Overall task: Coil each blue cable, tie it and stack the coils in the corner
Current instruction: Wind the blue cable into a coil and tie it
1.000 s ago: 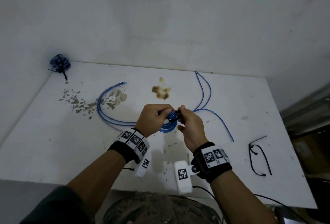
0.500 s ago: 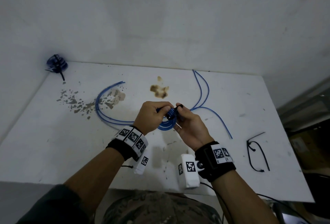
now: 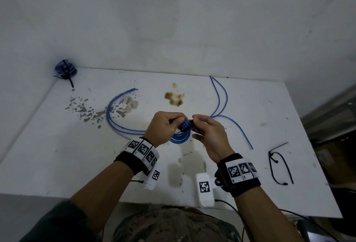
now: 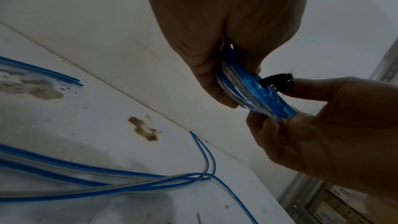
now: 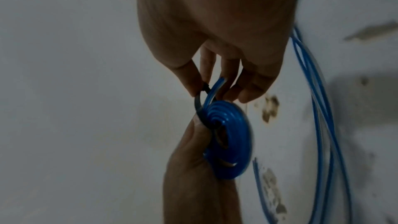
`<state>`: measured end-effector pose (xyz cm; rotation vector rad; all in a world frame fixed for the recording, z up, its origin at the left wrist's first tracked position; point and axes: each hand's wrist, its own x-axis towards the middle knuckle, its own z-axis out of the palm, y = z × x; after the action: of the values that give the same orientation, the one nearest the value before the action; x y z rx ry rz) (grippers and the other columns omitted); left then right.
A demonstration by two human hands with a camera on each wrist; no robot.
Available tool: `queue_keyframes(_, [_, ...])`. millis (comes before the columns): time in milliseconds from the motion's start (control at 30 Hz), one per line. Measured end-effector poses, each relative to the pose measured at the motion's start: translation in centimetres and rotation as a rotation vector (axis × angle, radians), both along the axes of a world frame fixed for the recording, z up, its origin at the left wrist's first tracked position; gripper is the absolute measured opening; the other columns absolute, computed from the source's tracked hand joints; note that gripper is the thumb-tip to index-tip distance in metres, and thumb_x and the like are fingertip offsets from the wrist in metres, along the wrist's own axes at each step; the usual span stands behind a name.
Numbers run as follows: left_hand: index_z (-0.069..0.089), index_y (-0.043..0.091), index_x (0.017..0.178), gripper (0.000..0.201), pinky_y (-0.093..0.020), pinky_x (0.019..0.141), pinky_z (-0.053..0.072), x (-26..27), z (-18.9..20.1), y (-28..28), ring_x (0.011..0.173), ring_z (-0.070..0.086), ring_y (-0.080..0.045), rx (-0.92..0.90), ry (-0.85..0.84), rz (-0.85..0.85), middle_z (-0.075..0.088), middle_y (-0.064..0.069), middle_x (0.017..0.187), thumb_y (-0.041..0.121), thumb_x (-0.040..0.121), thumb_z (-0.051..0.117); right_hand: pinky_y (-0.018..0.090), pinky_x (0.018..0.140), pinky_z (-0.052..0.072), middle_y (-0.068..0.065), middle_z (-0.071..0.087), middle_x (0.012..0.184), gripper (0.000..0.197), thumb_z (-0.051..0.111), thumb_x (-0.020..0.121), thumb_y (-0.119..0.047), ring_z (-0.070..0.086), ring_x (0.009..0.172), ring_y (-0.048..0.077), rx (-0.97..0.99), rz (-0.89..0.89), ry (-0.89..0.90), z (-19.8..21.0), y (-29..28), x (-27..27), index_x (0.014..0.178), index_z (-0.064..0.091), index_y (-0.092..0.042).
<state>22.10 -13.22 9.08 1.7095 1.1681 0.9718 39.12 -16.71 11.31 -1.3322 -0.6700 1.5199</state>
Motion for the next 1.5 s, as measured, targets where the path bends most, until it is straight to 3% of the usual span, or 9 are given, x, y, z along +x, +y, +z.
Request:
queue_keyframes(200, [0.076,0.01,0.091,0.02,-0.023,0.075,0.055,0.2,0.2,-0.2,0.07,0.068,-0.008,-0.033,0.012,0.005,0.073,0.0,0.077,0.003,0.095,0.057,0.031,0.073,0.057,0.004,0.076,0.086,0.012,0.07,0.091,-0.019,0.069,0.082,0.015,0.121,-0.035,-0.278,-0.3,0.5,-0.1,0.092,0.076,-0.009])
queue_keyframes(333, [0.075,0.013,0.084,0.02,-0.045,0.073,0.057,-0.6,-0.4,-0.6,0.072,0.066,-0.03,-0.036,0.098,-0.013,0.071,-0.011,0.075,0.009,0.093,0.057,0.034,0.072,0.058,0.001,0.071,0.07,0.015,0.072,0.089,-0.018,0.064,0.067,0.014,0.225,-0.152,-0.555,-0.8,1.9,0.6,0.074,0.071,-0.015])
queue_keyframes(400, [0.075,0.014,0.084,0.02,-0.045,0.072,0.055,-1.2,-0.4,-1.1,0.073,0.066,-0.03,-0.015,0.116,-0.013,0.071,-0.01,0.075,0.01,0.093,0.057,0.029,0.066,0.058,0.007,0.071,0.072,0.018,0.069,0.091,-0.019,0.064,0.064,0.016,0.23,-0.018,-0.644,-0.3,2.5,1.5,0.076,0.069,-0.01])
queue_keyframes(567, [0.075,0.011,0.087,0.02,-0.041,0.073,0.057,-1.9,-0.5,-1.0,0.07,0.067,-0.019,-0.013,0.089,0.016,0.071,-0.004,0.074,0.007,0.094,0.057,0.03,0.059,0.059,0.009,0.071,0.075,0.019,0.073,0.089,-0.023,0.066,0.066,0.013,0.203,0.286,-0.614,0.7,1.9,1.2,0.085,0.072,-0.004])
queue_keyframes(900, [0.076,0.008,0.093,0.022,-0.028,0.074,0.058,-1.3,-0.1,-1.7,0.07,0.069,-0.016,-0.071,0.028,-0.024,0.073,-0.006,0.076,0.002,0.096,0.055,0.04,0.071,0.054,0.013,0.065,0.082,0.018,0.053,0.098,-0.015,0.059,0.073,0.022,0.168,0.114,-0.612,-1.3,1.9,-1.2,0.088,0.059,-0.002])
queue_keyframes(1067, [0.076,0.011,0.098,0.024,-0.03,0.074,0.059,-1.0,0.1,-2.1,0.067,0.068,-0.017,-0.109,0.011,-0.028,0.072,-0.011,0.072,0.003,0.098,0.054,0.011,0.058,0.041,0.006,0.059,0.086,0.017,0.047,0.101,-0.014,0.052,0.072,0.013,0.137,-0.005,-0.595,-2.1,2.0,-1.6,0.091,0.055,-0.003])
queue_keyframes(1200, [0.075,0.005,0.097,0.022,-0.034,0.072,0.057,-1.5,-0.1,-2.6,0.062,0.062,-0.011,-0.106,0.016,-0.041,0.068,-0.004,0.065,0.002,0.098,0.053,0.029,0.061,0.043,0.007,0.058,0.074,0.026,0.045,0.102,-0.017,0.053,0.063,0.018,0.053,-0.11,-0.547,-2.1,3.0,-0.7,0.084,0.056,-0.002])
queue_keyframes(1333, [0.074,0.004,0.098,0.021,-0.025,0.069,0.056,-1.1,0.3,-2.3,0.061,0.062,-0.01,-0.119,-0.036,0.036,0.068,-0.007,0.067,0.001,0.098,0.054,0.03,0.059,0.049,0.006,0.059,0.071,0.024,0.043,0.104,-0.018,0.056,0.058,0.015,0.059,-0.155,-0.375,-1.4,2.9,-1.1,0.09,0.055,-0.003])
queue_keyframes(1500, [0.074,0.0,0.1,0.018,-0.021,0.07,0.055,-0.9,0.4,-1.4,0.062,0.065,-0.008,-0.094,-0.08,0.099,0.071,-0.012,0.072,0.002,0.097,0.056,0.038,0.063,0.06,0.015,0.07,0.075,0.029,0.062,0.097,-0.025,0.068,0.068,0.026,0.129,0.092,-0.34,-0.4,1.0,-1.5,0.088,0.064,0.002])
